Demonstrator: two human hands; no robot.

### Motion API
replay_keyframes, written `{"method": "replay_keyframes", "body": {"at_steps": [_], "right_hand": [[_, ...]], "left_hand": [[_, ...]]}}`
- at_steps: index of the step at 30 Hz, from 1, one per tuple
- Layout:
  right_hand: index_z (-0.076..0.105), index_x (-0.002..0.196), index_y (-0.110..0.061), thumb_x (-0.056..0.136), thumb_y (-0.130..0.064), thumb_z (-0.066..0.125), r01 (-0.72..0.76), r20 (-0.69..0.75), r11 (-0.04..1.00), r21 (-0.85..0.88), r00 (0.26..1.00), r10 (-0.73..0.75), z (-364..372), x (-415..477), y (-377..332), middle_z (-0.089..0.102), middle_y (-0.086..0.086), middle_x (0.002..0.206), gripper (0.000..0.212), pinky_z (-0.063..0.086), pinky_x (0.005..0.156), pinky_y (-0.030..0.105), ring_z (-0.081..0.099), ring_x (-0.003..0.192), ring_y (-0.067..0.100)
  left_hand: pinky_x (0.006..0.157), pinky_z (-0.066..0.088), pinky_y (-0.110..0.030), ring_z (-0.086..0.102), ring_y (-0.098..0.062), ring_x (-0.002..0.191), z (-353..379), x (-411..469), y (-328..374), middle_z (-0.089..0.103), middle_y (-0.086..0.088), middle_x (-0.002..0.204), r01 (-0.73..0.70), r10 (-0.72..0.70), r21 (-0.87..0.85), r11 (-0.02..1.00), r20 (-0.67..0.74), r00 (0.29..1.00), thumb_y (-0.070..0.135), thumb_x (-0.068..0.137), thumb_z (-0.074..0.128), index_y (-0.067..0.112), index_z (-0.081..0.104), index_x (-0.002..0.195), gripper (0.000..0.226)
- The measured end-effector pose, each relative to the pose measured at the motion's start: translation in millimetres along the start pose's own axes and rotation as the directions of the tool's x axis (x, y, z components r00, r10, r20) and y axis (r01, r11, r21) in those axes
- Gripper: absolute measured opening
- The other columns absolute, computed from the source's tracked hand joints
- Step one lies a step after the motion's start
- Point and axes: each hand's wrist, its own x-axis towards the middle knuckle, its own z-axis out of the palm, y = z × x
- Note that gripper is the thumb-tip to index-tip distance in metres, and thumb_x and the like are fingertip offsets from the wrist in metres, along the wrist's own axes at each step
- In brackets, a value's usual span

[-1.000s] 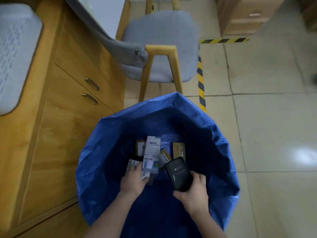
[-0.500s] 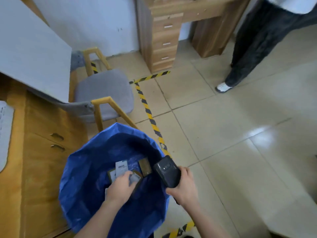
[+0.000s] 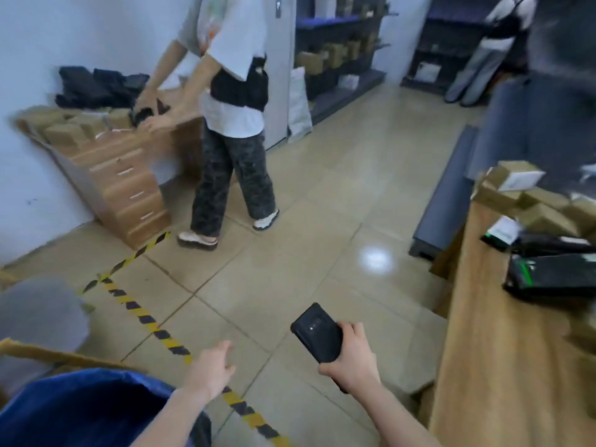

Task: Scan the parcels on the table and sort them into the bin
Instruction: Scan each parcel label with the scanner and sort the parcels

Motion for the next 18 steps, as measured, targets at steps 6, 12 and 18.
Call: {"method": "replay_keyframes", "body": {"at_steps": [6, 12, 18], "right_hand": [[0.046, 0.119, -0.026, 0.048, -0.037, 0.072, -0.119, -0.174, 0.989, 0.084, 0.976, 0.132, -102, -2, 95, 0.035, -0.01, 0.104, 0.077, 0.054, 0.08, 0.042, 0.055, 0.092, 0.015], [0.044, 0.118, -0.026, 0.054, -0.038, 0.074, -0.261, -0.317, 0.947, 0.185, 0.897, 0.309, -168, -27, 178, 0.036, -0.013, 0.108, 0.072, 0.052, 0.083, 0.036, 0.053, 0.093, 0.008], [0.042, 0.123, -0.027, 0.056, -0.044, 0.081, -0.423, -0.403, 0.865, 0.269, 0.766, 0.5, -214, -54, 240, 0.036, -0.011, 0.11, 0.08, 0.051, 0.088, 0.035, 0.049, 0.098, 0.008]], "left_hand": [[0.08, 0.048, -0.027, 0.065, -0.018, 0.091, 22, 49, 153, 0.066, 0.001, 0.093, -0.249, 0.247, 0.041, 0.968, 0.049, 0.968, 0.031, 0.092, 0.058, 0.026, 0.049, 0.132, 0.041], [0.079, 0.044, -0.021, 0.065, -0.015, 0.089, 55, 73, 279, 0.062, 0.008, 0.083, -0.5, 0.483, 0.068, 0.863, 0.177, 0.857, 0.018, 0.089, 0.061, 0.023, 0.053, 0.128, 0.04], [0.078, 0.046, -0.027, 0.064, -0.016, 0.086, 85, 93, 392, 0.062, 0.008, 0.08, -0.66, 0.62, 0.1, 0.744, 0.264, 0.739, 0.024, 0.085, 0.062, 0.024, 0.054, 0.124, 0.039]]}}
